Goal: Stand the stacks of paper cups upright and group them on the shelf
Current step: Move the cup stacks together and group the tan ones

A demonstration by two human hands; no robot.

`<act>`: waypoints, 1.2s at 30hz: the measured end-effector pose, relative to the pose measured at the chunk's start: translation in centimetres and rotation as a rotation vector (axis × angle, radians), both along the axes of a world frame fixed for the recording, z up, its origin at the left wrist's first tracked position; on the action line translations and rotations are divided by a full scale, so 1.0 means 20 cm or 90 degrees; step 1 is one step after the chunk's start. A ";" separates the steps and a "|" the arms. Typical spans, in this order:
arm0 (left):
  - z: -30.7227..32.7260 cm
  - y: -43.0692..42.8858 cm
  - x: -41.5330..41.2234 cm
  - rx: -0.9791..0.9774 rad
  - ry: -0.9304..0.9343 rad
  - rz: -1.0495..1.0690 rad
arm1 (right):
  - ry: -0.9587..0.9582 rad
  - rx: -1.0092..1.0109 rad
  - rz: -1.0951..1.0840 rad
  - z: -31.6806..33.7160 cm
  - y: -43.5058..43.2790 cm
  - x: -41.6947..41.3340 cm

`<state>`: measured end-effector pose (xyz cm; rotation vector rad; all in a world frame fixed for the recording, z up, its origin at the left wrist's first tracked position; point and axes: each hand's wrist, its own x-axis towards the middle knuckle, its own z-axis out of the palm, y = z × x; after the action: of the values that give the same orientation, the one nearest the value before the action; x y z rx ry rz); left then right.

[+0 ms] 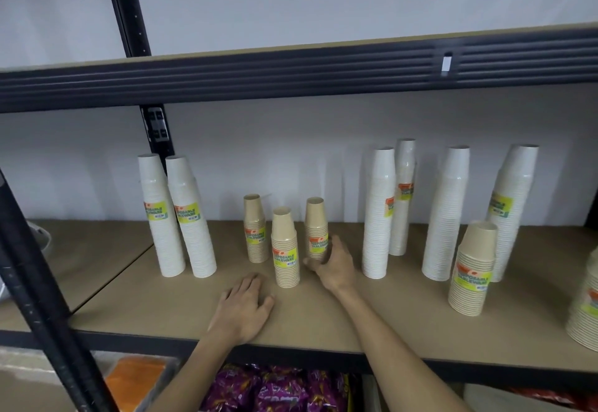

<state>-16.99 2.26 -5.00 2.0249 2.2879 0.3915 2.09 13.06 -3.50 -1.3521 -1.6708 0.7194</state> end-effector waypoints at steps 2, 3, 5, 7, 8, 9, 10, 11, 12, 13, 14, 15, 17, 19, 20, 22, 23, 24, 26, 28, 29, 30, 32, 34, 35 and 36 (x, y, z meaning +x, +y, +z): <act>-0.01 0.00 0.00 0.002 -0.005 -0.003 | -0.014 -0.017 0.017 0.00 0.01 0.00; 0.00 0.00 0.00 0.006 -0.009 -0.002 | -0.024 -0.024 0.020 0.00 0.02 0.01; 0.00 0.00 0.00 0.023 -0.018 0.001 | -0.040 -0.030 0.015 0.01 0.00 0.02; 0.00 -0.01 0.00 0.047 -0.033 0.005 | -0.053 -0.031 0.005 0.02 -0.02 0.01; 0.01 -0.02 0.01 0.060 -0.041 0.006 | -0.055 -0.030 0.004 0.03 -0.04 0.01; 0.02 -0.04 0.02 0.075 -0.050 0.006 | -0.049 -0.028 0.006 0.03 -0.06 0.02; 0.03 -0.06 0.03 0.097 -0.061 0.005 | -0.038 -0.025 0.011 0.03 -0.09 0.03; 0.04 -0.09 0.05 0.134 -0.067 -0.003 | -0.025 -0.028 0.017 0.03 -0.12 0.06; 0.04 -0.11 0.06 0.180 -0.055 -0.020 | -0.014 -0.034 0.023 0.02 -0.15 0.09; 0.04 -0.13 0.07 0.224 -0.024 -0.049 | -0.003 -0.043 0.026 0.01 -0.19 0.14; 0.03 -0.14 0.08 0.255 0.012 -0.084 | 0.008 -0.046 0.024 -0.01 -0.22 0.19; 0.03 -0.15 0.09 0.273 0.041 -0.124 | 0.022 -0.039 0.009 -0.01 -0.26 0.24; 0.03 -0.13 0.14 0.269 0.078 -0.211 | 0.054 0.008 -0.060 -0.03 -0.31 0.36; 0.04 -0.09 0.25 0.238 0.058 -0.274 | 0.094 0.058 -0.154 -0.02 -0.34 0.45; 0.04 -0.06 0.32 0.219 0.029 -0.286 | 0.114 0.072 -0.186 -0.01 -0.34 0.49; 0.03 -0.01 0.44 0.161 -0.051 -0.282 | 0.118 0.056 -0.189 0.01 -0.30 0.52; 0.01 0.02 0.48 0.129 -0.090 -0.280 | 0.104 0.035 -0.159 0.01 -0.27 0.53; 0.00 0.03 0.50 0.105 -0.117 -0.277 | 0.086 0.011 -0.120 0.02 -0.24 0.53; -0.02 0.06 0.50 0.086 -0.137 -0.266 | 0.057 -0.020 -0.062 0.03 -0.18 0.53; -0.02 0.05 0.50 0.082 -0.158 -0.254 | 0.038 -0.028 -0.060 0.02 -0.11 0.52; -0.03 0.05 0.50 0.088 -0.160 -0.252 | 0.036 -0.028 -0.073 0.02 -0.08 0.50; -0.04 0.05 0.50 0.093 -0.156 -0.251 | 0.032 -0.028 -0.087 0.02 -0.07 0.48; -0.05 0.07 0.50 0.104 -0.138 -0.251 | -0.021 -0.029 -0.098 0.03 -0.03 0.44; -0.07 0.08 0.50 0.114 -0.117 -0.248 | -0.095 -0.051 -0.107 0.03 -0.01 0.41; -0.07 0.08 0.50 0.121 -0.111 -0.250 | -0.110 -0.056 -0.109 0.03 0.01 0.39; -0.08 0.09 0.50 0.125 -0.108 -0.249 | -0.114 -0.060 -0.107 0.04 0.02 0.39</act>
<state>-7.06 4.01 -6.52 2.3562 1.7625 0.7449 9.81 13.44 -2.77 -1.6439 -1.6522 0.6000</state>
